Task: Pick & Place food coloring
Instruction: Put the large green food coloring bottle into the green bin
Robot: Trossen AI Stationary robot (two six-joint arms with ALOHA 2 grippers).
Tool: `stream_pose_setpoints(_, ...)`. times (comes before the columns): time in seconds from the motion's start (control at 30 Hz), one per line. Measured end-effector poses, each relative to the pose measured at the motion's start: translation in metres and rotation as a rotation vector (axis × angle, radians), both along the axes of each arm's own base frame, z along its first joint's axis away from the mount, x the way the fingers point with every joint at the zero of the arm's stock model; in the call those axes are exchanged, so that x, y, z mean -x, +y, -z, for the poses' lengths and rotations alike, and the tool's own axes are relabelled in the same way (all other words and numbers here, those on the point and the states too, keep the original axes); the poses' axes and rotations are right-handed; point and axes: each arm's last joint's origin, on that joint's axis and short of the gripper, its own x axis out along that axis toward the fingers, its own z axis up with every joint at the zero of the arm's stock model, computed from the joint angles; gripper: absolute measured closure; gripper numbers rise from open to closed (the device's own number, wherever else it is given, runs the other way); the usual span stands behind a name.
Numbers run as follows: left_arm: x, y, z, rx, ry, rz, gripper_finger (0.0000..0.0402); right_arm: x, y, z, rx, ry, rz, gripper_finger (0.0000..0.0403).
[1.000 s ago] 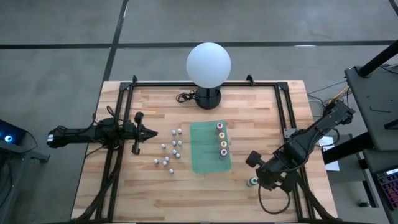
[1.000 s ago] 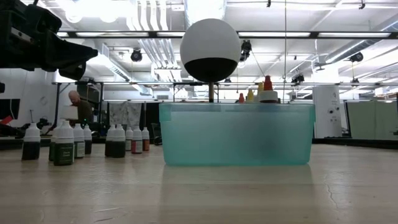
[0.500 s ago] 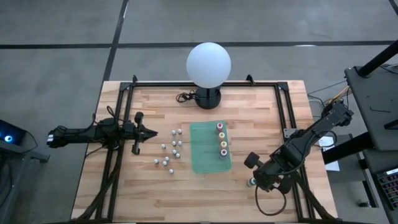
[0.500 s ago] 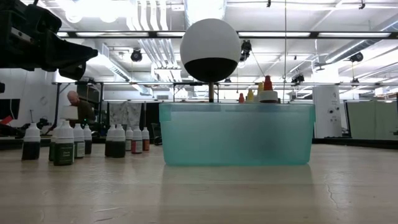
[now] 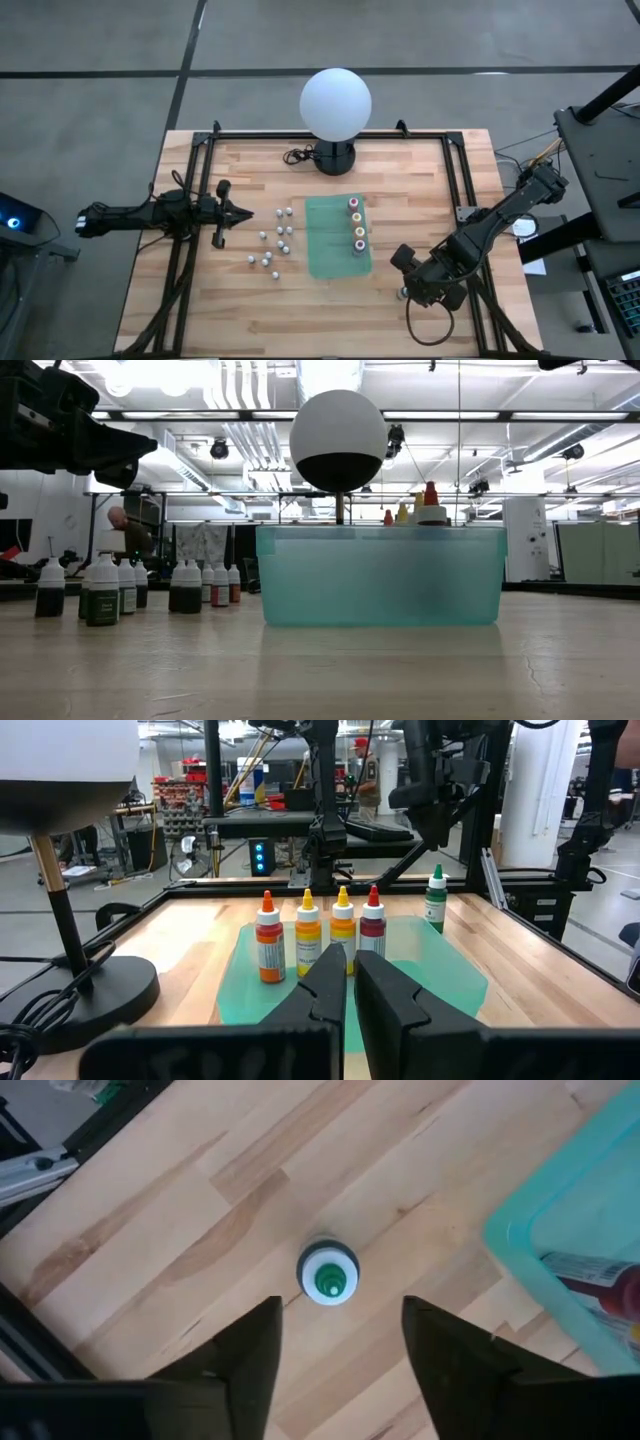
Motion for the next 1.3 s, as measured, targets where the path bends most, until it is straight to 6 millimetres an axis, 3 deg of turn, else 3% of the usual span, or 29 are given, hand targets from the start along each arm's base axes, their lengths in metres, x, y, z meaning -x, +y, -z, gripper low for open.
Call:
stream_pose_setpoints(0.27,0.000,0.000,0.000,0.000,0.000,0.000,0.0401,-0.001,0.001,0.014,-0.012,-0.017,-0.003,0.0154)
stream_pose_setpoints(0.5,0.000,0.000,0.000,0.000,0.000,0.000,0.0401,-0.001,0.001,0.032,-0.014,-0.018,-0.004,0.0139)
stream_pose_setpoints(0.87,0.000,0.000,0.000,0.000,0.000,0.000,0.0401,0.002,-0.001,0.051,-0.014,-0.021,-0.019,0.0142)
stream_pose_setpoints(1.3,0.000,0.000,0.000,0.000,0.000,0.000,0.0401,0.001,-0.001,0.057,-0.024,-0.036,-0.018,0.0168)
